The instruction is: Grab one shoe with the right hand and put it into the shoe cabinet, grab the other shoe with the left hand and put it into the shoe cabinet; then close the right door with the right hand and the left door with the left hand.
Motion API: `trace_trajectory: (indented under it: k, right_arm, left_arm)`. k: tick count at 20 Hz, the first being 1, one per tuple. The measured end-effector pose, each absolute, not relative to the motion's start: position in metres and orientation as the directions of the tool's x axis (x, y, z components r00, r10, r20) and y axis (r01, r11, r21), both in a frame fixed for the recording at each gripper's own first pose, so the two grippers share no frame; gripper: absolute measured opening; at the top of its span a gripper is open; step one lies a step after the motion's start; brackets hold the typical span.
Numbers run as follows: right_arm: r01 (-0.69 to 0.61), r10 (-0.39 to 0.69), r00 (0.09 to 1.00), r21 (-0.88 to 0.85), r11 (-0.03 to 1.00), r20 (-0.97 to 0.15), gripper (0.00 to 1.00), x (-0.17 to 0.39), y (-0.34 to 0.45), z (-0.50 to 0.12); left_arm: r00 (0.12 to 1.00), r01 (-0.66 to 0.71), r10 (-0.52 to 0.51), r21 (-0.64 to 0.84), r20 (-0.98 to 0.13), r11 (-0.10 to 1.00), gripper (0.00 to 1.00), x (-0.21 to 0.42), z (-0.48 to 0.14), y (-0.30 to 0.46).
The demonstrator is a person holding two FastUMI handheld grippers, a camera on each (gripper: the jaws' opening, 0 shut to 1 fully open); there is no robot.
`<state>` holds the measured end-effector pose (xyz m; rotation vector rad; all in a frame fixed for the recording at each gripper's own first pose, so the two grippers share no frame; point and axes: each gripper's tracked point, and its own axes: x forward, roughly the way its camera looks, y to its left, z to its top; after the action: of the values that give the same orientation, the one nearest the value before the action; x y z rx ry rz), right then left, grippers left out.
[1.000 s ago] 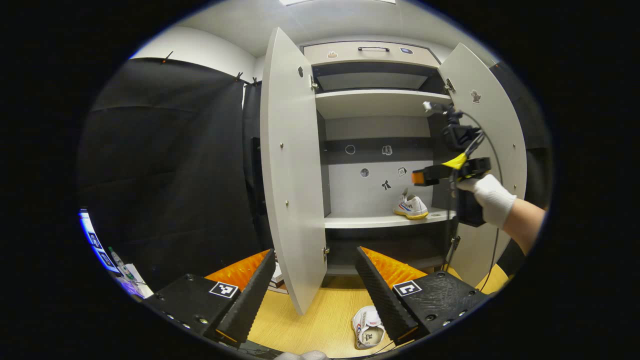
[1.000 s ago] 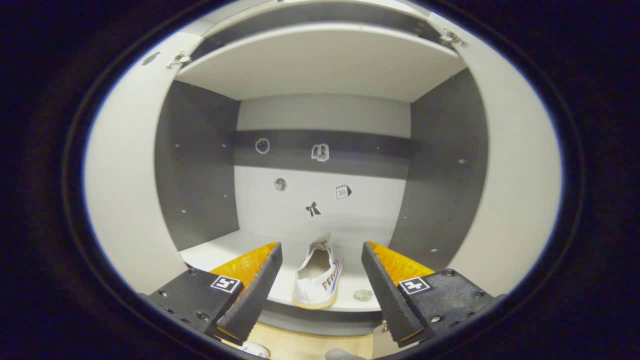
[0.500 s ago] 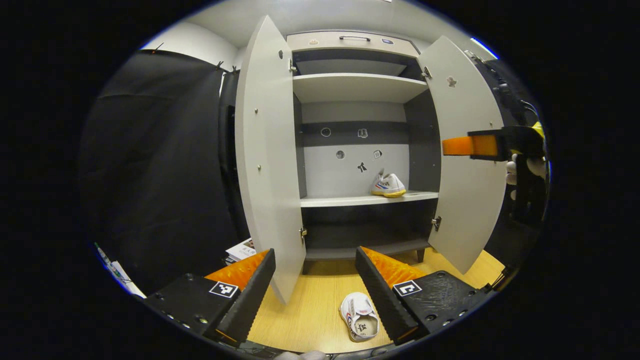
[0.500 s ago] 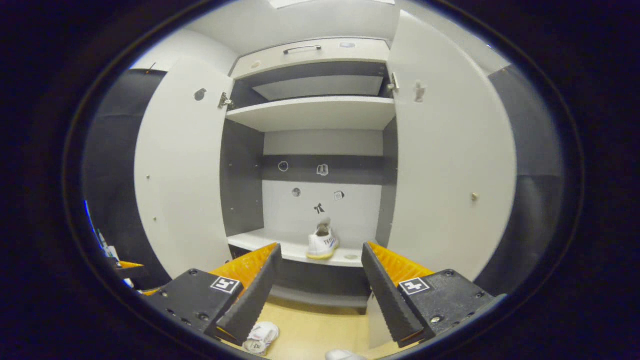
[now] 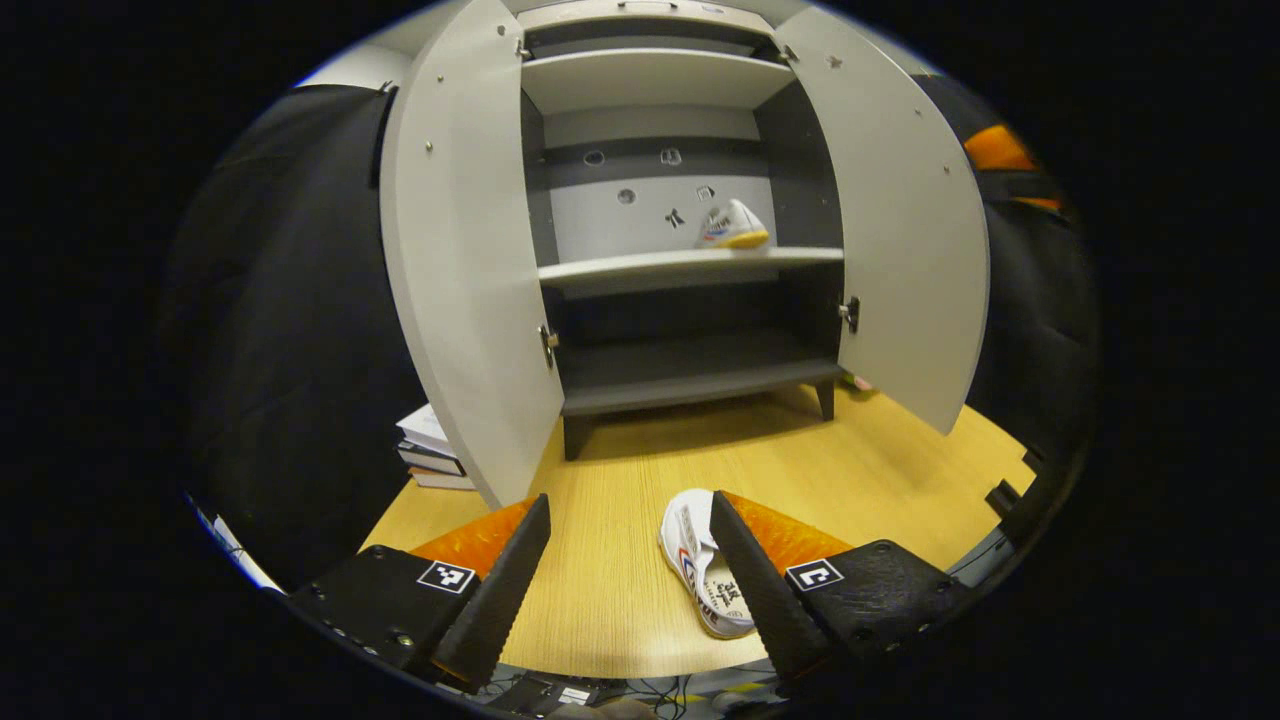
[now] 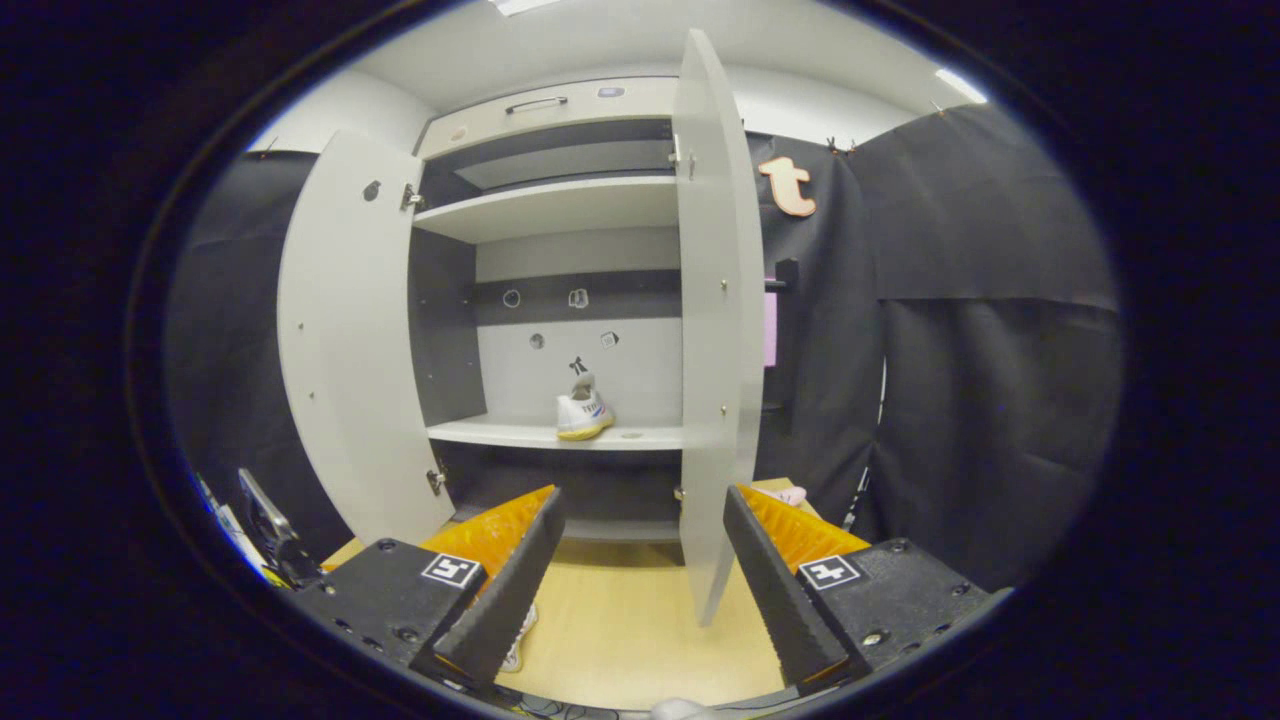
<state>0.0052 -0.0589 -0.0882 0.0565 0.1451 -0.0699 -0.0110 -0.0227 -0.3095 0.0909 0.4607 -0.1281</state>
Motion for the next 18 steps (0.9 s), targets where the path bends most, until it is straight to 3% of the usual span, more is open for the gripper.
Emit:
trace_trajectory:
  k: [7,15,17,18]
  right_arm:
    - [0.084,-0.07,0.968,0.049,0.995,-0.24,1.0,-0.01,-0.059,-0.108]
    - [0.039,-0.028,0.966,0.039,0.998,-0.255,1.0,0.004,-0.039,-0.107]
    - [0.026,-0.013,0.966,0.048,0.999,-0.259,1.0,0.01,-0.033,-0.108]
    - [0.022,-0.008,0.966,0.048,0.999,-0.26,1.0,0.013,-0.031,-0.108]
  left_arm:
    - [0.75,0.221,-0.157,0.019,-0.642,0.975,0.97,-0.018,-0.418,-0.053]
    - [0.716,0.222,-0.139,0.034,-0.685,0.974,0.97,0.033,-0.452,-0.05]
    - [0.686,0.238,-0.16,0.012,-0.71,0.971,0.92,0.043,-0.458,-0.057]
    - [0.67,0.25,-0.166,0.009,-0.724,0.968,0.85,0.047,-0.46,-0.06]
